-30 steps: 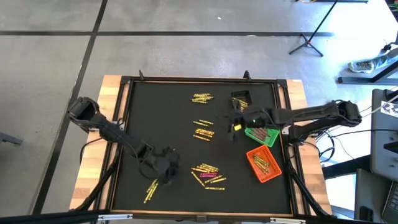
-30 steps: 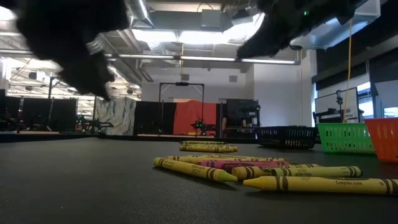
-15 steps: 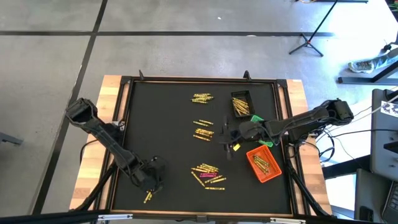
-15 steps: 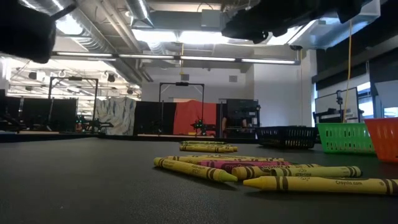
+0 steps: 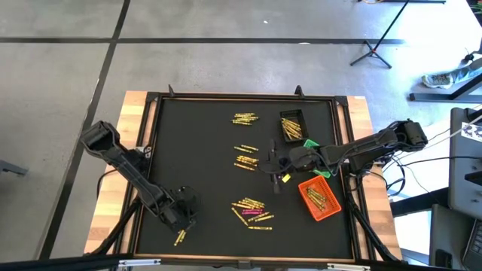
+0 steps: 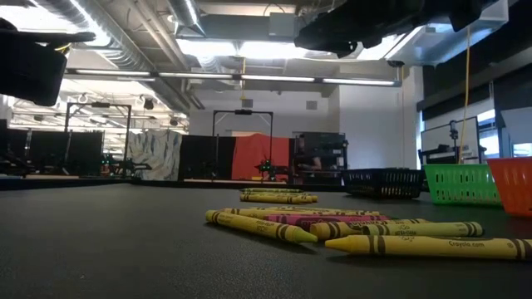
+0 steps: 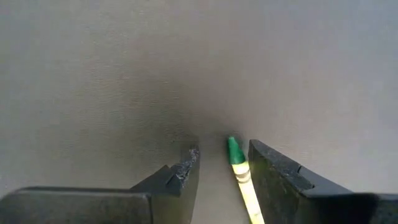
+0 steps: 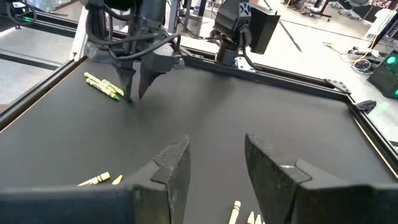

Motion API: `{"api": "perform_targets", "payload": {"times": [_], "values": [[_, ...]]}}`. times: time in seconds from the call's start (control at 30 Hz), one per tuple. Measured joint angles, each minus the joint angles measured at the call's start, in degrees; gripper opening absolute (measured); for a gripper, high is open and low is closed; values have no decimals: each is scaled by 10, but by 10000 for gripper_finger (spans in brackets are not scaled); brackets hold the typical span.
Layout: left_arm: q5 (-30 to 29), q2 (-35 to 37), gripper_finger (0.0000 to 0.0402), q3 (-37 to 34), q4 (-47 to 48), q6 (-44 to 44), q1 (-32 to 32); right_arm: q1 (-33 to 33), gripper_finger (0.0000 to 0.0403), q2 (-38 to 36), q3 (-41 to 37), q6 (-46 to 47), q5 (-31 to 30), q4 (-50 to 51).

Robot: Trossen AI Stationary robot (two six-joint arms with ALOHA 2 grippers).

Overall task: Sort crayons
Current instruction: Put the green crayon into the orange basket

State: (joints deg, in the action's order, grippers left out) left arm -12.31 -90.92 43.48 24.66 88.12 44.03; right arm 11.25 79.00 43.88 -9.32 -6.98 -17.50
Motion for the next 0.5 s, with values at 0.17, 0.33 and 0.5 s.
{"api": "perform_targets", "payload": {"times": [0.17,0.33,0.5], "values": [[7,-2,121,0,0,-16,0,0,151,0,0,1,0,1],[18,-2,121,0,1,-17,7,0,151,0,0,1,0,1],[22,-2,121,0,2,-21,10,0,151,0,0,1,0,1]]}}
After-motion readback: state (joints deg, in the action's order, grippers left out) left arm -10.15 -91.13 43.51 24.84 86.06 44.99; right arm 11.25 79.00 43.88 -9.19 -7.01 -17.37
